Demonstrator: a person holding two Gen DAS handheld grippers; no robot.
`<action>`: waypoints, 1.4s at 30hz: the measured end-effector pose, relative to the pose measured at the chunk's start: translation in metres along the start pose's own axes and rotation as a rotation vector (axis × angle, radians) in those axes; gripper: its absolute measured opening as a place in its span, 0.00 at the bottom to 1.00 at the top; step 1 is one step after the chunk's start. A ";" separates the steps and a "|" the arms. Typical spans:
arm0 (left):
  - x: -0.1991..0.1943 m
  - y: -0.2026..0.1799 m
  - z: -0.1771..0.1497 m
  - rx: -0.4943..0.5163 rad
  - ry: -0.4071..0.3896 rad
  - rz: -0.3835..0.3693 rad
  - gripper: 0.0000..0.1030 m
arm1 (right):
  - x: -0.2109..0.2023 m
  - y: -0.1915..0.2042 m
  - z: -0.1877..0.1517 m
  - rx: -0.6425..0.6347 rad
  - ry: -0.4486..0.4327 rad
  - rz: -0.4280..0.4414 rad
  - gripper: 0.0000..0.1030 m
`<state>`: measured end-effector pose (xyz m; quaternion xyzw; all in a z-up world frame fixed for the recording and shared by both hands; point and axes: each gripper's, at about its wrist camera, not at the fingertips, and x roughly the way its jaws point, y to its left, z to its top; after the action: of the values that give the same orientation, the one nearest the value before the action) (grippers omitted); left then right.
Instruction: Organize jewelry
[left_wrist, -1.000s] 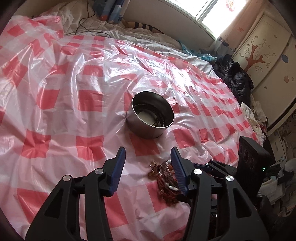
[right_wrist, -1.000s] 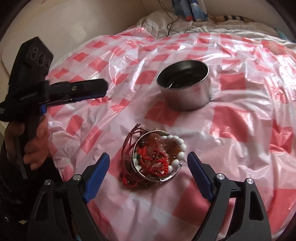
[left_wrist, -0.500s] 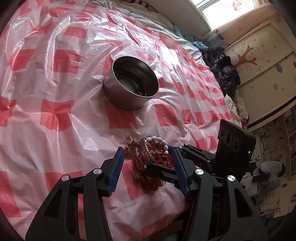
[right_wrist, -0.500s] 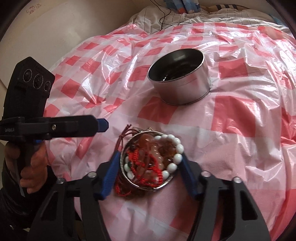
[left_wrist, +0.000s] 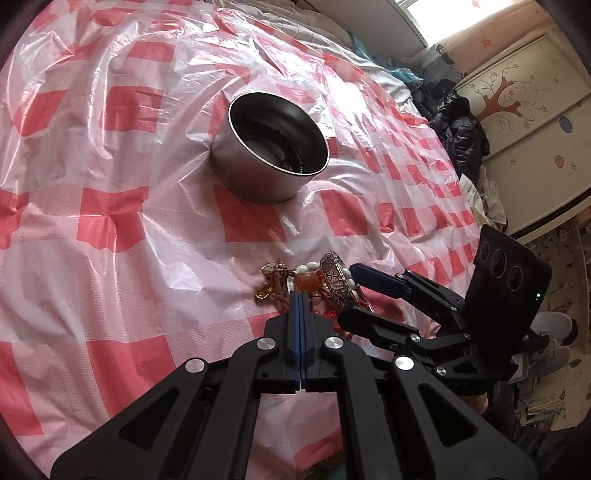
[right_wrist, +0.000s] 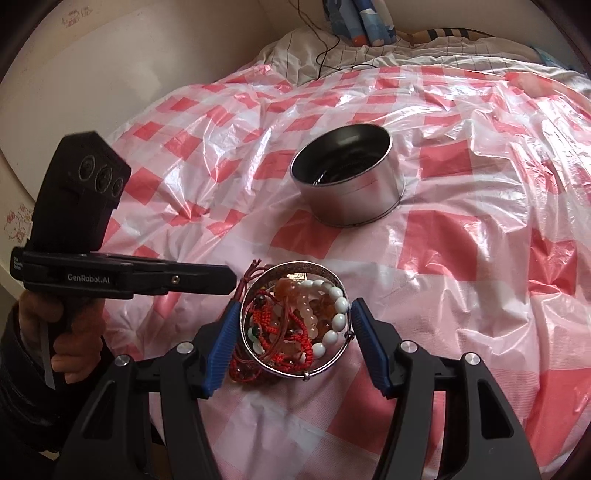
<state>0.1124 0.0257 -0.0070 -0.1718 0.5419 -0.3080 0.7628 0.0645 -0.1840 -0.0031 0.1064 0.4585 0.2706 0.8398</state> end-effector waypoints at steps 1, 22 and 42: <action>-0.003 -0.001 0.001 0.005 -0.010 -0.014 0.00 | -0.002 -0.002 0.001 0.014 -0.008 0.009 0.58; 0.014 -0.004 0.003 0.016 0.020 0.029 0.00 | -0.017 -0.018 0.003 0.105 -0.061 0.054 0.58; 0.023 0.002 0.008 0.002 0.022 0.059 0.18 | -0.016 -0.019 0.003 0.109 -0.056 0.054 0.58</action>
<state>0.1256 0.0117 -0.0216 -0.1515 0.5550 -0.2878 0.7657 0.0669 -0.2079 0.0018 0.1719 0.4457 0.2648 0.8377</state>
